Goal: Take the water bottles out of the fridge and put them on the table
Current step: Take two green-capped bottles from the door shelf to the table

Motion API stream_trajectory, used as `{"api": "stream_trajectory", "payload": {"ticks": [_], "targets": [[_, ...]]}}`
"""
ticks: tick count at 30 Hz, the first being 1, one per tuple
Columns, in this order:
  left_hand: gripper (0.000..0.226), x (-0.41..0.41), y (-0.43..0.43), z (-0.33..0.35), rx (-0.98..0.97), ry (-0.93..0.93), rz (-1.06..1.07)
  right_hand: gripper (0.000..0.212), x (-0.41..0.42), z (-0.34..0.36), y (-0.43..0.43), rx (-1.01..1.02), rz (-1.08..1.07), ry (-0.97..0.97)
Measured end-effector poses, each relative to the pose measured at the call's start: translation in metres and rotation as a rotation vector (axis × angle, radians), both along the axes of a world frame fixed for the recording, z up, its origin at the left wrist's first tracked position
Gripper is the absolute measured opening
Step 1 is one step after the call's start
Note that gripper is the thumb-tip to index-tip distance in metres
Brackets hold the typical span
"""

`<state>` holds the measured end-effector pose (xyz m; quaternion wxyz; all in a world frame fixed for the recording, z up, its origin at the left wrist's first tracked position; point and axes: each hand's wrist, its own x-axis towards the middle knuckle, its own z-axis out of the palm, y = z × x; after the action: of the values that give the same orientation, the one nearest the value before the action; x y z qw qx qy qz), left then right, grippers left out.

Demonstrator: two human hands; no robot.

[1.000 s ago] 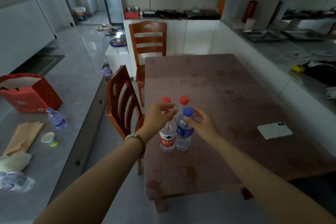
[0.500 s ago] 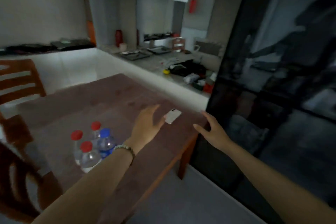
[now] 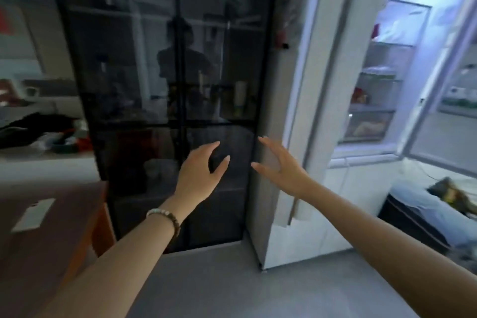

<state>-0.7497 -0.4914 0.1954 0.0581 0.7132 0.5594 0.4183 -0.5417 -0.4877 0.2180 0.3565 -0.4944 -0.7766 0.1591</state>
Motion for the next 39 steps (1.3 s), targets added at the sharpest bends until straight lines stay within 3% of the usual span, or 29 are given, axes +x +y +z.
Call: {"api": "stream_trajectory", "payload": {"ticks": [10, 21, 28, 39], "targets": [[0.057, 0.213, 0.017, 0.041, 0.101, 0.192, -0.306, 0.065, 0.232, 0.031, -0.033, 0.049, -0.292, -0.007], [0.065, 0.45, 0.102, 0.068, 0.077, 0.374, -0.296, 0.07, 0.48, 0.057, 0.003, 0.047, -0.432, -0.126], [0.075, 0.57, 0.18, 0.095, -0.005, 0.534, -0.285, 0.078, 0.591, 0.069, 0.061, -0.02, -0.587, -0.261], [0.074, 0.748, 0.368, 0.12, 0.003, 0.442, -0.481, 0.077, 0.727, 0.09, 0.204, -0.017, -0.782, -0.268]]}}
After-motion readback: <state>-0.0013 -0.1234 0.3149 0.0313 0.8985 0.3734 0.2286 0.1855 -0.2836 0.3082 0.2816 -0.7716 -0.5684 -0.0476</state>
